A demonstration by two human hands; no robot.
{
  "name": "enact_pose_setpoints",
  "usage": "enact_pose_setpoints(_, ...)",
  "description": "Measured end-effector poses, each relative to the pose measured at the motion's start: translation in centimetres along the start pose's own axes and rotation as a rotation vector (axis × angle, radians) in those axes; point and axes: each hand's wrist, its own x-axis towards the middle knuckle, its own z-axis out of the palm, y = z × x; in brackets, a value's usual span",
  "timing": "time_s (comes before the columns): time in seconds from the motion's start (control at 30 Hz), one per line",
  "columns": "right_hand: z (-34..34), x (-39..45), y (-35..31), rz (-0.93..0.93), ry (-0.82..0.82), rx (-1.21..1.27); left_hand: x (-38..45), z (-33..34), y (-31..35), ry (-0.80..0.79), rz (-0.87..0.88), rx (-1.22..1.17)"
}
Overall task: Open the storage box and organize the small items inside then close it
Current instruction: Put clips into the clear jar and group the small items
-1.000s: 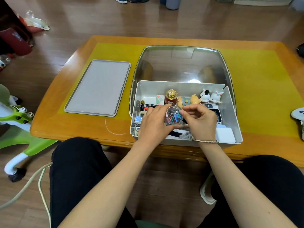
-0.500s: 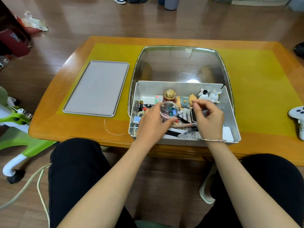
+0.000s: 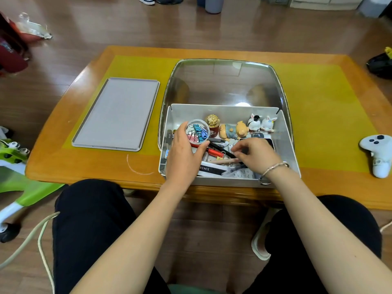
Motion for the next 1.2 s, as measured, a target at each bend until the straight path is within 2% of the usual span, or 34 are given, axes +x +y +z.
enact_pose_setpoints(0.27, 0.5, 1.3, -0.8, 0.044, -0.270, -0.164, 0.0, 0.1, -0.1, 0.012, 0.034, 0.011)
enact_pose_setpoints(0.37, 0.4, 1.4, -0.7, 0.027, -0.306, -0.203, 0.0, 0.1, -0.1, 0.022, 0.042, 0.000)
enact_pose_setpoints(0.43, 0.4, 1.5, -0.6, 0.016, -0.266, -0.196, -0.1, 0.0, 0.0, 0.045, 0.029, -0.001)
enact_pose_setpoints(0.6, 0.2, 1.7, 0.0, 0.056, -0.027, -0.118, -0.1, -0.1, -0.1, 0.069, 0.016, 0.004)
enact_pose_setpoints(0.87, -0.1, 1.7, -0.3, 0.068, 0.060, -0.071, 0.1, -0.3, -0.1, 0.067, -0.012, -0.064)
enact_pose_setpoints(1.07, 0.0, 1.2, -0.9, 0.098, -0.229, -0.165, 0.1, -0.3, 0.0, 0.049, -0.004, -0.082)
enact_pose_setpoints(1.2, 0.6, 1.5, -0.9, 0.073, -0.279, -0.140, 0.1, -0.3, -0.1, 0.043, -0.005, -0.090)
